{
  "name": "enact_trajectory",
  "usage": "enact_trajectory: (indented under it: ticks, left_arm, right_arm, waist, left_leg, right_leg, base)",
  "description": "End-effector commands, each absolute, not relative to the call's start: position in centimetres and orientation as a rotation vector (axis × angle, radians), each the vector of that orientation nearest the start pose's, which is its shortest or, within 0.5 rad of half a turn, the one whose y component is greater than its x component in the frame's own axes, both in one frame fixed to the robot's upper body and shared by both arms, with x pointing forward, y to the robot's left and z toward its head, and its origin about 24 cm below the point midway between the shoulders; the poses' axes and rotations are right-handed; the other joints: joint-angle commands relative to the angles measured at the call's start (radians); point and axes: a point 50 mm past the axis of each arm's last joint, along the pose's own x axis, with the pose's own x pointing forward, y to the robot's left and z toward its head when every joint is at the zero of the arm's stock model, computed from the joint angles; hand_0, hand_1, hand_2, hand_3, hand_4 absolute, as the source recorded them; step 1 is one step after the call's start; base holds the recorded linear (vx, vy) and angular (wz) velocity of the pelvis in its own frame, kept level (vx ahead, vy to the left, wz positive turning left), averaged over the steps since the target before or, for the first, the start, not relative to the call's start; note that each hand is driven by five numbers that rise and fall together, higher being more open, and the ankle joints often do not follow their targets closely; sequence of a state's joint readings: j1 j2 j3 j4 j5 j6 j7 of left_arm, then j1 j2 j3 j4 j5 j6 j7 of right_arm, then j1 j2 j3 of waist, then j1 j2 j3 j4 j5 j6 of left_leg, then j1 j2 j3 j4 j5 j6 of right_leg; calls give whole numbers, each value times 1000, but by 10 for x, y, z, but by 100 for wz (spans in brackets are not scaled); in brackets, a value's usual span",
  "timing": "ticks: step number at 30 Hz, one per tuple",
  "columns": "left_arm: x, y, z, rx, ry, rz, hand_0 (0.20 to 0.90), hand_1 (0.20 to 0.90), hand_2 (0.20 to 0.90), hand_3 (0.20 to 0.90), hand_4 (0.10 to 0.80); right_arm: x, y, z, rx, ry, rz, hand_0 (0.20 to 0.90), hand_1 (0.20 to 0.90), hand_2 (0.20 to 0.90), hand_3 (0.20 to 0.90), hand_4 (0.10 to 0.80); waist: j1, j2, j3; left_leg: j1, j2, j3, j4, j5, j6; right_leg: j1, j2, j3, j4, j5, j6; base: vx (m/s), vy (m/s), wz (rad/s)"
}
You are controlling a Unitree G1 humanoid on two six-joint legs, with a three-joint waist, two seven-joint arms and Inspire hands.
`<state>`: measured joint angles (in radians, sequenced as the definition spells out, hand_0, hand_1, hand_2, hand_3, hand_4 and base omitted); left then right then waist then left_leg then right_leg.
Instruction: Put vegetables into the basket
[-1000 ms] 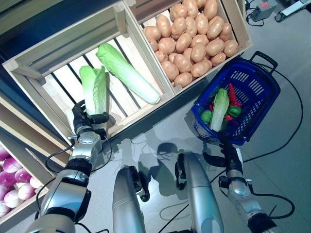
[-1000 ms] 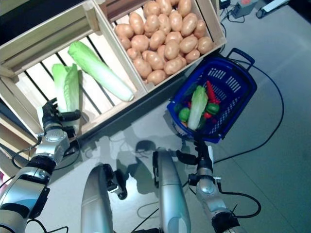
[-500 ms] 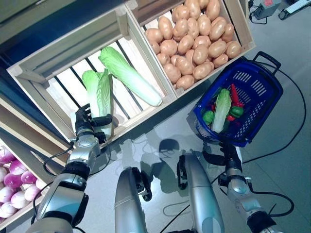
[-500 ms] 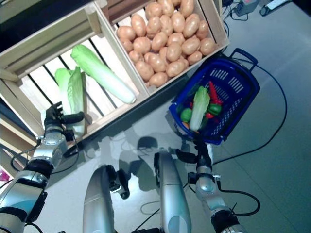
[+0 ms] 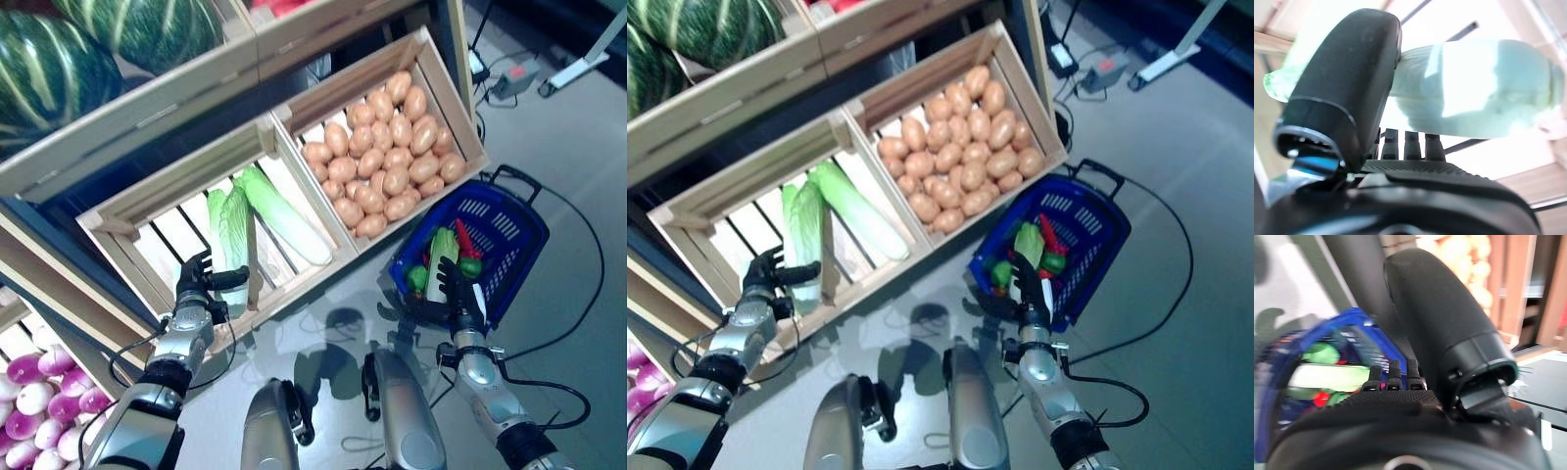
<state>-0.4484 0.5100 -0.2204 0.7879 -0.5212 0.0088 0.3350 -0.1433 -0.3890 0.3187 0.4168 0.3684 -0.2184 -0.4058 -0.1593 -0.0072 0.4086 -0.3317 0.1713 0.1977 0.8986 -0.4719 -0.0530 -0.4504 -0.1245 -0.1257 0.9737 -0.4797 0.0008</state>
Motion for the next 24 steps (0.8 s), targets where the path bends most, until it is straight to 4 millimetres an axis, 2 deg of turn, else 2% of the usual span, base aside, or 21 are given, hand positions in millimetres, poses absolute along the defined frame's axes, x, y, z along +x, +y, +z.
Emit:
enact_trajectory:
  ticks: [1,3,9,12,14,18,19,24]
  left_arm:
    - [297,279,16,162,226,442,300,300,300,300,400]
    - [292,279,12,145,215,445,300,300,300,300,400]
    - [289,278,22,79,124,453,300,300,300,300,400]
    - [290,274,32,64,39,446,300,300,300,300,400]
    - [290,270,42,73,-25,440,300,300,300,300,400]
    - [287,251,59,100,-138,350,300,300,300,300,400]
    - [285,245,62,81,-161,321,300,300,300,300,400]
    - [282,221,73,104,-231,187,300,300,300,300,400]
  right_arm:
    - [250,-198,0,-74,66,-246,900,900,900,900,800]
    - [247,-200,-4,-69,82,-252,900,900,900,900,800]
    - [241,-202,-6,-7,89,-209,900,900,900,900,800]
    - [240,-198,-4,87,72,-138,900,900,900,900,800]
    - [242,-193,-2,210,63,-68,900,900,900,900,800]
    - [245,-180,2,462,46,29,900,900,900,900,800]
    - [248,-177,5,495,33,30,900,900,900,900,800]
    - [259,-156,18,596,27,146,900,900,900,900,800]
  waist:
    - [24,16,-200]
    - [25,15,-205]
    - [19,14,-218]
    - [19,17,-237]
    - [26,19,-251]
    - [54,20,-279]
    - [65,20,-285]
    - [98,11,-301]
  left_leg:
    - [25,-41,3,-135,89,108]
    - [42,-43,4,-154,96,108]
    - [105,-52,17,-258,141,101]
    - [162,-62,23,-353,183,91]
    - [198,-72,20,-411,209,83]
    - [263,-83,14,-498,237,70]
    - [270,-83,16,-521,258,73]
    - [311,-95,-5,-568,269,69]
  right_leg:
    - [92,-75,-25,-110,96,20]
    - [108,-75,-26,-126,103,23]
    - [165,-57,-25,-217,150,34]
    - [221,-40,-26,-311,189,40]
    - [263,-27,-30,-382,209,40]
    - [346,-2,-42,-498,229,35]
    - [361,6,-49,-533,245,26]
    - [415,20,-61,-596,258,24]
  base:
    - [29,-26,-4]
    - [0,0,0]
    - [-2,-7,2]
    - [6,-10,-1]
    - [23,-16,-10]
    - [2,-17,2]
    - [-44,-34,9]
    - [-13,-41,7]
